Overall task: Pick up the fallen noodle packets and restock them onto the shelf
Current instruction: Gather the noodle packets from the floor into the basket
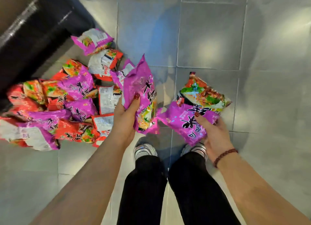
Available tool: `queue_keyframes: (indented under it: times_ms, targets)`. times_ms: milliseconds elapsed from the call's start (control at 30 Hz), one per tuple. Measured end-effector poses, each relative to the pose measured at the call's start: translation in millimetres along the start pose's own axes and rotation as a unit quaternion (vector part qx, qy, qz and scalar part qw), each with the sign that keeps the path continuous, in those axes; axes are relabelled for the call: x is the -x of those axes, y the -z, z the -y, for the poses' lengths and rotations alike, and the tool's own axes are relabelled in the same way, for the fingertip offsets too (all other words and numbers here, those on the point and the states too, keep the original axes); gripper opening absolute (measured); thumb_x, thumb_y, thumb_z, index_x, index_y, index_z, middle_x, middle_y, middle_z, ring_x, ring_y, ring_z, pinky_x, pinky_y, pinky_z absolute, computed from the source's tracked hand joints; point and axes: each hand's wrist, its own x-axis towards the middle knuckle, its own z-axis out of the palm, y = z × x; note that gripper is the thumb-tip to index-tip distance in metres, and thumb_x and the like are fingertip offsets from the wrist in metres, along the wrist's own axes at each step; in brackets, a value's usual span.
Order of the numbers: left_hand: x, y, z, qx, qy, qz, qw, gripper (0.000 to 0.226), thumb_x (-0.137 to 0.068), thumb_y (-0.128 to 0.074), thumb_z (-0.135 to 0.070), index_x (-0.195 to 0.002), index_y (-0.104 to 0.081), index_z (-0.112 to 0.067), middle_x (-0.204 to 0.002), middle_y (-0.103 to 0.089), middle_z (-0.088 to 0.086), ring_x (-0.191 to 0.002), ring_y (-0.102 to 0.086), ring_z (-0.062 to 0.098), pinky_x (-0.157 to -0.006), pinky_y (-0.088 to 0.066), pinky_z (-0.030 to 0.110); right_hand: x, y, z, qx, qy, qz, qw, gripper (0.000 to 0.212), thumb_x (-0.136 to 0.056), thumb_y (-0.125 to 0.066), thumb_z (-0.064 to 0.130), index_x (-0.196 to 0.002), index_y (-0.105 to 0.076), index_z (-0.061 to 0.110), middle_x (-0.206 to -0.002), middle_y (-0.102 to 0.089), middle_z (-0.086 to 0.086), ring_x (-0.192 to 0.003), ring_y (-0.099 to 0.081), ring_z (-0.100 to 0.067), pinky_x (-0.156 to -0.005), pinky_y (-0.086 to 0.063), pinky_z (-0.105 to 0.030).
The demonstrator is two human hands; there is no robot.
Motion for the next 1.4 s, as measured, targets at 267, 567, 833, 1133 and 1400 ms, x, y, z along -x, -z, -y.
queue_keyframes:
  times_ms: [267,567,833,1133,1400]
  targets:
    - [163.8,17.0,-150.0,0.088,0.071,0.069,0.991,0.054,-0.087,-0.058,-0.020,-0.139,-0.049,-0.011,-0.128,-0.064,0.014,-0.117,-0.062,0.032,-0.099,-0.047,0.053,181.0,-25.6,131.5,0.147,0.066,0.144,0.976,0.041,-0.078,-0.071,0.005,-0.115,-0.058,0.015,-0.104,-0.072,-0.004,-0.089,-0.072,-0.020,-0.072,-0.060,-0.034]
    - [367.1,80.9,-256.2,0.256,0.072,0.075,0.961,0.043,-0.063,-0.080,-0.027,-0.103,-0.077,-0.014,-0.119,-0.068,0.015,-0.104,-0.068,0.032,-0.085,-0.056,0.051,365.2,-55.6,204.3,0.186,0.101,0.227,0.951,0.042,-0.068,-0.074,0.020,-0.107,-0.059,0.025,-0.094,-0.075,-0.001,-0.081,-0.073,-0.023,-0.064,-0.060,-0.033]
    - [470.9,108.7,-244.1,0.355,0.021,-0.005,0.935,0.032,-0.078,-0.052,-0.025,-0.079,-0.080,-0.011,-0.090,-0.074,0.016,-0.074,-0.073,0.032,-0.058,-0.060,0.044,434.2,-63.4,212.6,0.320,0.096,0.371,0.867,0.037,-0.080,-0.071,0.000,-0.114,-0.061,0.012,-0.098,-0.074,-0.007,-0.086,-0.072,-0.024,-0.066,-0.059,-0.030]
    - [559.2,100.0,-181.7,0.369,-0.029,-0.157,0.915,0.110,-0.001,-0.097,-0.022,-0.101,-0.059,0.008,-0.075,-0.071,0.020,-0.058,-0.070,0.028,-0.048,-0.057,0.033,458.5,-100.7,201.9,0.451,0.091,0.499,0.734,0.102,-0.042,-0.091,0.054,-0.129,-0.056,0.015,-0.125,-0.064,-0.005,-0.118,-0.058,-0.027,-0.102,-0.046,-0.051]
    - [618.6,150.9,-145.7,0.455,-0.085,-0.329,0.823,0.063,-0.032,-0.078,-0.011,-0.090,-0.058,0.003,-0.066,-0.068,0.016,-0.051,-0.067,0.024,-0.043,-0.055,0.031,526.1,-147.2,123.6,0.493,0.079,0.587,0.637,0.035,-0.080,-0.073,0.005,-0.095,-0.056,0.031,-0.097,-0.069,0.012,-0.082,-0.064,0.007,-0.071,-0.048,-0.009]
